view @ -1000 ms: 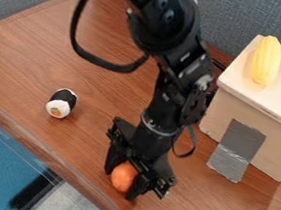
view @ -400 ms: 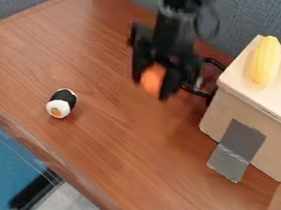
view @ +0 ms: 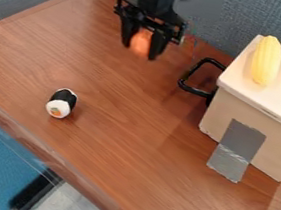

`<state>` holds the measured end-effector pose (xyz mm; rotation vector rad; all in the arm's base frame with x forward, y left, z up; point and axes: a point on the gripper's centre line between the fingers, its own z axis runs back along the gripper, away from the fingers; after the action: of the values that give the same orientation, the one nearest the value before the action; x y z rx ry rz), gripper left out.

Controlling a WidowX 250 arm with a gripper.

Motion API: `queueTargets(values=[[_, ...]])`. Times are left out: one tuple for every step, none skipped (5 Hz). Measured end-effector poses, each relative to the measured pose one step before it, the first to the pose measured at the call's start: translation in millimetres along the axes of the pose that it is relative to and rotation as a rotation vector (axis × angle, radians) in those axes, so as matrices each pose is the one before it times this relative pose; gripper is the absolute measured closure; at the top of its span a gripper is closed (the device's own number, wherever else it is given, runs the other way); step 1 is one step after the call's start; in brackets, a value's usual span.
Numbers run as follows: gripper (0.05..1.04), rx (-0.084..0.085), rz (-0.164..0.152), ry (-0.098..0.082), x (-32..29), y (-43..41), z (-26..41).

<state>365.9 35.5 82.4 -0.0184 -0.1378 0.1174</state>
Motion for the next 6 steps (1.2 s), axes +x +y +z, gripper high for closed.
queueTargets(values=[[0.456,0.0358,0.0168,-0.0142,23.24,13.63,-10.58],[0.456,0.0348,0.0144,0.0588,1.99,19.27,-27.42],[0.456,0.0115,-0.0044,0.0385,-3.33,3.56,-17.96],[0.456,0.0067,-0.0115,0.0198,1.61,0.34,-4.60],[0.456,0.0106,0.0075,0.0045,-0.45,1.58,-1.81],[0.427,0.0106,0.0090,0.0058,-0.64,0.96,-1.76]])
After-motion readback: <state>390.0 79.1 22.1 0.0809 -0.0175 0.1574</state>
